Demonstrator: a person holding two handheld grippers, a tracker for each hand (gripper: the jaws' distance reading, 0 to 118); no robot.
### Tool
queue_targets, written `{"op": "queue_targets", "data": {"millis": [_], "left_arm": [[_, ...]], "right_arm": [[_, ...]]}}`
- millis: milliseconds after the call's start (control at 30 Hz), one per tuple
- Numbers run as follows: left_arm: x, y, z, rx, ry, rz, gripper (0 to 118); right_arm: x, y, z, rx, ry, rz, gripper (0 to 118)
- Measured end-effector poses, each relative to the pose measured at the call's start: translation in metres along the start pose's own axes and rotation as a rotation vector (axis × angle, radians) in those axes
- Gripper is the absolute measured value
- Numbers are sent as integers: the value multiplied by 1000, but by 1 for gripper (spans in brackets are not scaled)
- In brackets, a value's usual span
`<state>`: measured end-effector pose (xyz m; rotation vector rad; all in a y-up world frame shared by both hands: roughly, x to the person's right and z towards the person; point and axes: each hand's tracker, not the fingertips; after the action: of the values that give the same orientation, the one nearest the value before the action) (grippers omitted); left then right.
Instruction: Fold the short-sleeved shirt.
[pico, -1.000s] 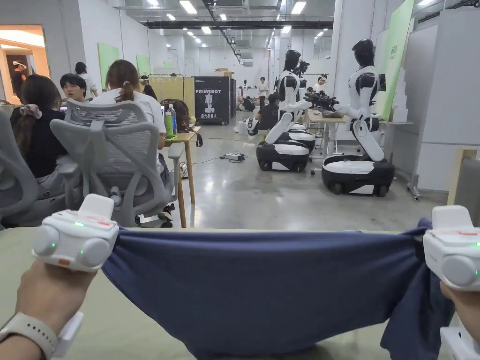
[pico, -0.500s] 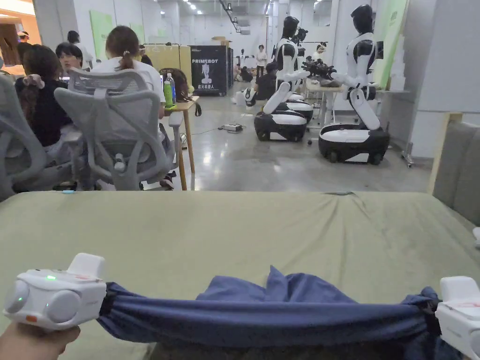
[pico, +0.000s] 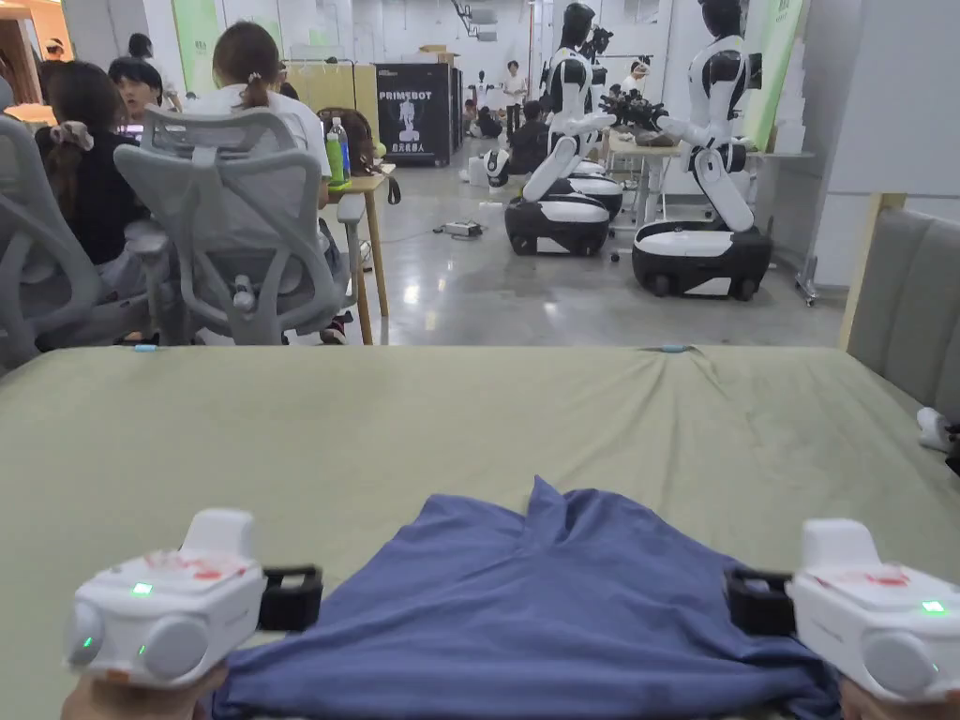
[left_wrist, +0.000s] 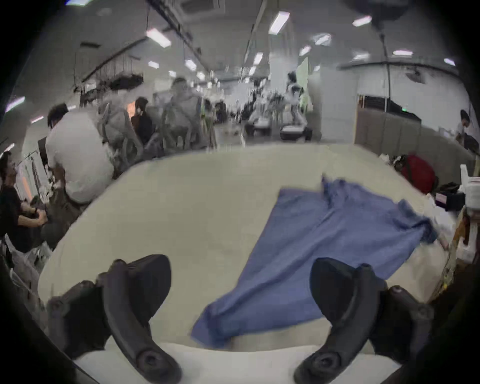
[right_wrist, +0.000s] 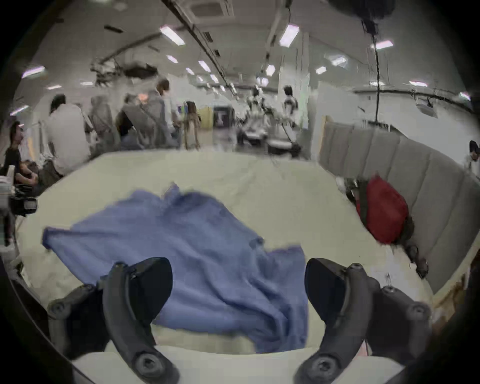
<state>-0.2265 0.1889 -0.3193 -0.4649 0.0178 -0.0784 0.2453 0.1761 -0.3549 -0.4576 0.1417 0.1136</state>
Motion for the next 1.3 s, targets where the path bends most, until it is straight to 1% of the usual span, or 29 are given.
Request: {"op": "queue_targets", "data": {"millis": [67, 100, 133, 167, 200, 233, 267, 333, 367, 400, 467, 533, 633, 667, 700, 767, 800, 833, 867, 900, 933, 967, 1000, 1033, 1067, 1133, 1167, 1200, 1300], "left_arm": [[19, 18, 12, 85, -28, 33, 105], [26, 25, 17, 117, -50, 51, 103], [34, 27, 21, 137, -64, 64, 98], [40, 30, 25, 157, -66, 76, 86], [44, 31, 29, 150, -59, 70, 64], [47, 32, 30, 146, -57, 65, 15], [49, 30, 31, 133, -52, 50, 0], [47, 26, 31, 93, -28, 36, 0], [41, 25, 30, 37, -68, 35, 0], [34, 23, 25, -34, -88, 27, 0], [17, 20, 16, -128, -58, 33, 0], [-9, 17, 0, -259, -39, 102, 0], [-51, -5, -33, -483, -87, 254, 0], [-58, -12, -36, -521, -68, 266, 0], [-63, -19, -41, -528, -43, 250, 0], [-72, -27, -47, -508, -13, 258, 0], [-74, -28, -46, -489, -6, 302, 1], [-77, -30, -50, -484, -1, 341, 28], [-78, -34, -55, -500, -21, 360, 70], [-77, -38, -60, -521, -36, 351, 103], [-77, -38, -63, -516, -50, 343, 118], [-75, -40, -66, -509, -51, 333, 109], [-73, -44, -72, -527, -48, 326, 95], [-72, -48, -76, -553, -43, 316, 78], [-73, -52, -84, -583, -44, 289, 58], [-71, -62, -93, -625, -23, 242, 0], [-74, -64, -94, -600, -74, 281, 0], [-76, -64, -96, -600, -106, 282, 0], [-71, -63, -83, -556, -93, 212, 0]], "right_arm": [[-28, 19, 11, 69, 34, 26, 105], [-40, 25, 17, 93, 52, 27, 100], [-51, 30, 21, 117, 67, 18, 84], [-60, 33, 24, 132, 86, -9, 59], [-68, 35, 26, 139, 104, -38, 25], [-76, 36, 28, 141, 106, -54, 0], [-83, 35, 30, 145, 90, -50, 0], [-91, 37, 29, 136, 110, -48, 0], [-96, 37, 28, 110, 127, -42, 0], [-102, 35, 28, 106, 120, -37, 0], [-109, 31, 28, 98, 116, -16, 0], [-115, 26, 30, 78, 136, -3, 0], [-121, 18, 31, 63, 152, 33, 0], [-123, 15, 29, 59, 156, 44, 0], [-124, 13, 27, 54, 158, 51, 0], [-124, 9, 20, 45, 165, 58, 0], [-125, 8, 15, 38, 171, 62, 0], [-125, 8, 10, 28, 177, 68, 0], [-125, 8, 5, 22, 179, 71, 0], [-125, 8, 0, 17, 181, 75, 0], [-124, 9, -6, 9, 185, 78, 0], [-123, 10, -11, 4, 186, 79, 0], [-122, 11, -16, -3, 187, 80, 0], [-119, 12, -21, -8, 190, 78, 0], [-117, 14, -29, -15, 192, 74, 0], [-110, 18, -44, -34, 196, 71, 0], [-105, 21, -55, -47, 197, 73, 0], [-99, 26, -65, -59, 196, 74, 0], [-73, 42, -109, -102, 170, 73, 0]]}}
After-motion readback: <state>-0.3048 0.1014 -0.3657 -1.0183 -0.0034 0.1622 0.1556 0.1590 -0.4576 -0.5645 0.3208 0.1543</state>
